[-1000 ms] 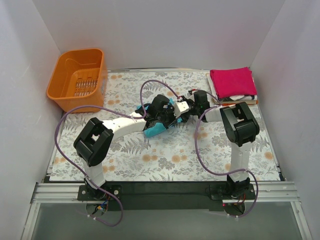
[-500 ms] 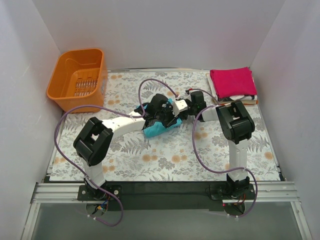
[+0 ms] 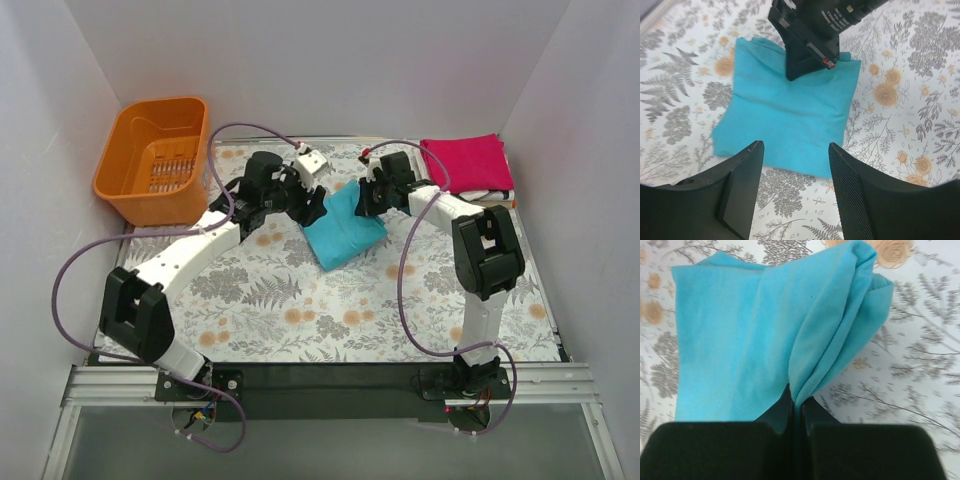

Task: Fold and stack the t-shirts
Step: Neatly place the folded tshirt to the corner

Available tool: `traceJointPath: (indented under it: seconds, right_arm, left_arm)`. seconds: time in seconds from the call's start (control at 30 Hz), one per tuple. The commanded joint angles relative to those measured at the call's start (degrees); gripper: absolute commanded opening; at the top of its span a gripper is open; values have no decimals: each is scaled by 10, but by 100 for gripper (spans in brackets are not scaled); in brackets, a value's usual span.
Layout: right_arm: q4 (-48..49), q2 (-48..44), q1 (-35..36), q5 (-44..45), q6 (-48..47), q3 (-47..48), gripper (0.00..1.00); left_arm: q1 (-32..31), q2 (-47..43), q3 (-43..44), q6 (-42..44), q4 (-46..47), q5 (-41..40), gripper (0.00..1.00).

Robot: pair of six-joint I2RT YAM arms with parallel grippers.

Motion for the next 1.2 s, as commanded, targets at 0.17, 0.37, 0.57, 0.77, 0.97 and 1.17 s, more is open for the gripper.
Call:
traceJointPath:
  seconds: [0.17,0.37,0.57,0.77,0.97,1.17]
  right_arm:
    - [-136,-60,-11,125,-240,78,1]
    - [-188,-49,-40,149,-292,148,1]
    - [-215,-22,-63,169,-346,229,1]
    - [-238,10,-89,192,-375,289,1]
    - [-257,33,-116,196,-387,361,1]
    - [-293,38,-128,176,-373,444,1]
  left_arm:
    - [11,-88,-30,-8,-35,-45,57]
    - [12,-102,-48,-10,-42,-48,94]
    - [12,-103,-51,-7,-51,-54,94]
    - [12,-104,-54,-3,-55,-53,94]
    - [11,-103,-53,4,-62,-51,95]
    - [12,-101,-51,8,-69,-42,95]
